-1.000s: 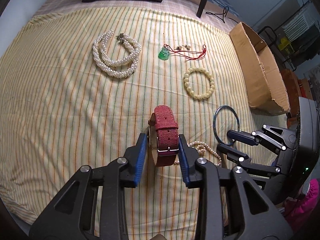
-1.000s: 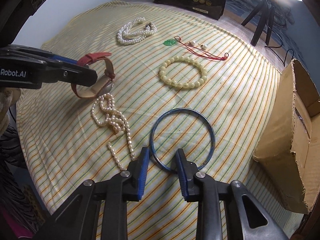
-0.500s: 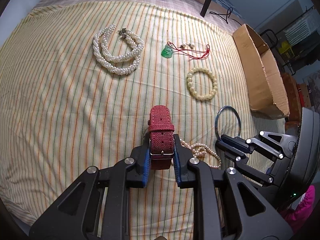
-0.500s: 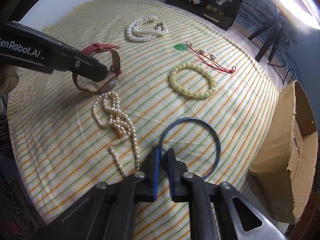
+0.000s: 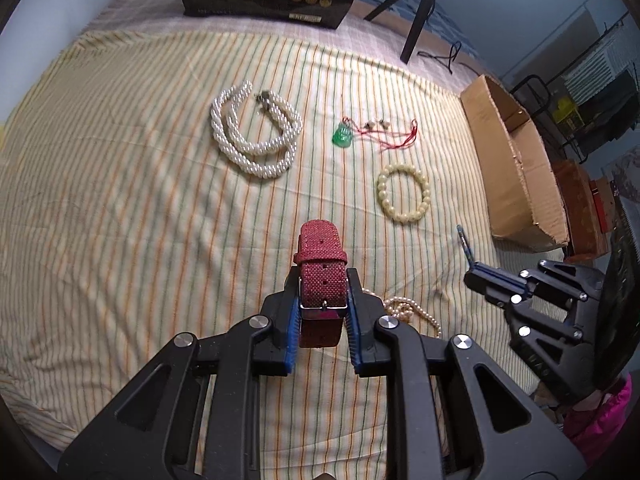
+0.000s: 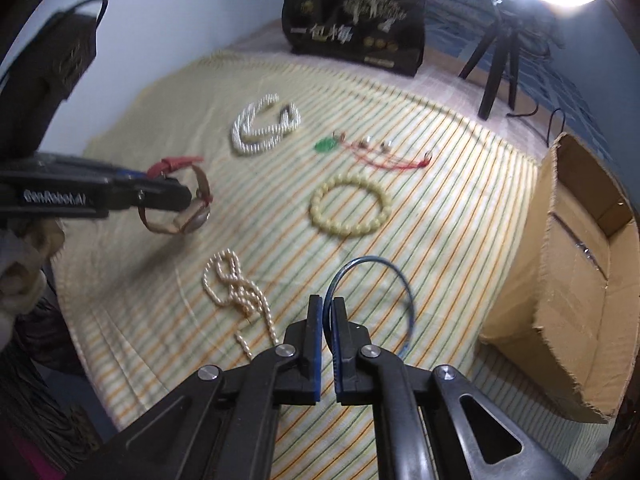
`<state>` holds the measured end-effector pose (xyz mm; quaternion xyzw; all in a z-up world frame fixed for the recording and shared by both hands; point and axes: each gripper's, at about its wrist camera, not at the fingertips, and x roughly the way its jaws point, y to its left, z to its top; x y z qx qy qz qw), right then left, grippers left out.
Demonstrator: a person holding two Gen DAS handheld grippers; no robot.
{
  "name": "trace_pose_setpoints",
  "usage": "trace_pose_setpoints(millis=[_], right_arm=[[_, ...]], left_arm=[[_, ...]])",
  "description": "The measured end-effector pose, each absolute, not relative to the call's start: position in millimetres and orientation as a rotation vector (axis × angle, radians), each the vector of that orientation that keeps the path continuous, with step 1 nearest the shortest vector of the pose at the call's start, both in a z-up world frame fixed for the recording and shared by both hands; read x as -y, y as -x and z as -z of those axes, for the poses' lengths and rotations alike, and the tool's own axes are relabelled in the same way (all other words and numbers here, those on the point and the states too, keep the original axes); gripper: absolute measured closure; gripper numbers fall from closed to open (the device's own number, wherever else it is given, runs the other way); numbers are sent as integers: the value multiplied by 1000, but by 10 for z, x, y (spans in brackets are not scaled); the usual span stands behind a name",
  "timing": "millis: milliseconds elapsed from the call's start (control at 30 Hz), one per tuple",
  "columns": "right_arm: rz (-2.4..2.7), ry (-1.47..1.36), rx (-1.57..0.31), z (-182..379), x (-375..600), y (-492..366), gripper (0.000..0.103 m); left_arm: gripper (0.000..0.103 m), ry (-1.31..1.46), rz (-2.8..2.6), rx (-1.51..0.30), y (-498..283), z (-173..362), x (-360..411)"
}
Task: Organize jewelry
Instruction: 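Grasp the red watch strap with the left tool while the right tool grasps the black bangle, then carry the watch with the left tool while the right tool carries the bangle to the box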
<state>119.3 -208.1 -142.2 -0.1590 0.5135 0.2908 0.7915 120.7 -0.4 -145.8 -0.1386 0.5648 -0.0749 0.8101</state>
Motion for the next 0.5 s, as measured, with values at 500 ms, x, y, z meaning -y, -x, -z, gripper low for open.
trace_pose_setpoints(millis=[500], right_arm=[[-564, 281, -994, 994, 2352, -1168, 102]], left_arm=[[85, 251, 197, -1100, -1129, 1131, 196]])
